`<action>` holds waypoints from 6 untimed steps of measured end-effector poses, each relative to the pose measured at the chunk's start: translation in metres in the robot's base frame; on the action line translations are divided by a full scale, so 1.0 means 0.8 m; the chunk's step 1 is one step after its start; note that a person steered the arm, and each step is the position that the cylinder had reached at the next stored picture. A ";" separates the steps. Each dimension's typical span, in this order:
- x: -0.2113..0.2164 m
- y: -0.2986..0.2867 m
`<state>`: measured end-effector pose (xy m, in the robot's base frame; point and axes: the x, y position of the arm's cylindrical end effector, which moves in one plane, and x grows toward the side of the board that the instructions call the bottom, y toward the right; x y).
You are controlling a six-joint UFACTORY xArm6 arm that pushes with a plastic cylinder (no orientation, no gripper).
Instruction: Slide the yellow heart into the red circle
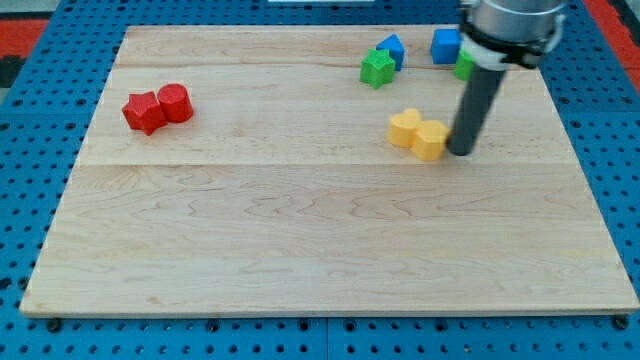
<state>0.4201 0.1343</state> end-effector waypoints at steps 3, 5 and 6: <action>-0.086 -0.185; -0.122 -0.107; -0.124 -0.218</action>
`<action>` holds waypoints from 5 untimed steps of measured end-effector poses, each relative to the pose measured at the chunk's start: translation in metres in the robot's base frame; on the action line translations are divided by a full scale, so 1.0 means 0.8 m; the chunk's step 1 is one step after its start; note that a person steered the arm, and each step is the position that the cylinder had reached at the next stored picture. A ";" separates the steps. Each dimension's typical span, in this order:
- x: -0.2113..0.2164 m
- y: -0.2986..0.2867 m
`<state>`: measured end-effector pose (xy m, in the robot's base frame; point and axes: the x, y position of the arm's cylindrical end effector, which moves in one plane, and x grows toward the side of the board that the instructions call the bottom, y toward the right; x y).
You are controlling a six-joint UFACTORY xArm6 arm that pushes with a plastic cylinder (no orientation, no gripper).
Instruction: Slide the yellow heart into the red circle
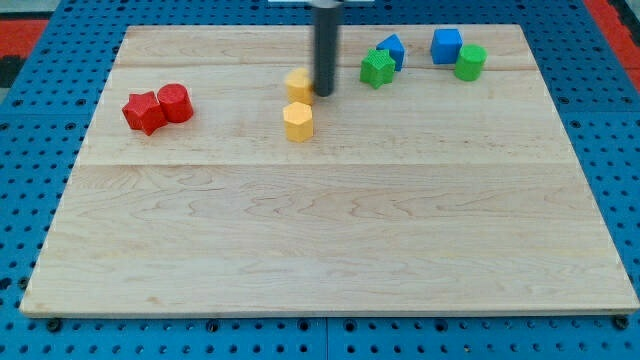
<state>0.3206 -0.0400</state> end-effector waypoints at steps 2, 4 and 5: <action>-0.034 -0.052; -0.011 -0.105; -0.010 0.004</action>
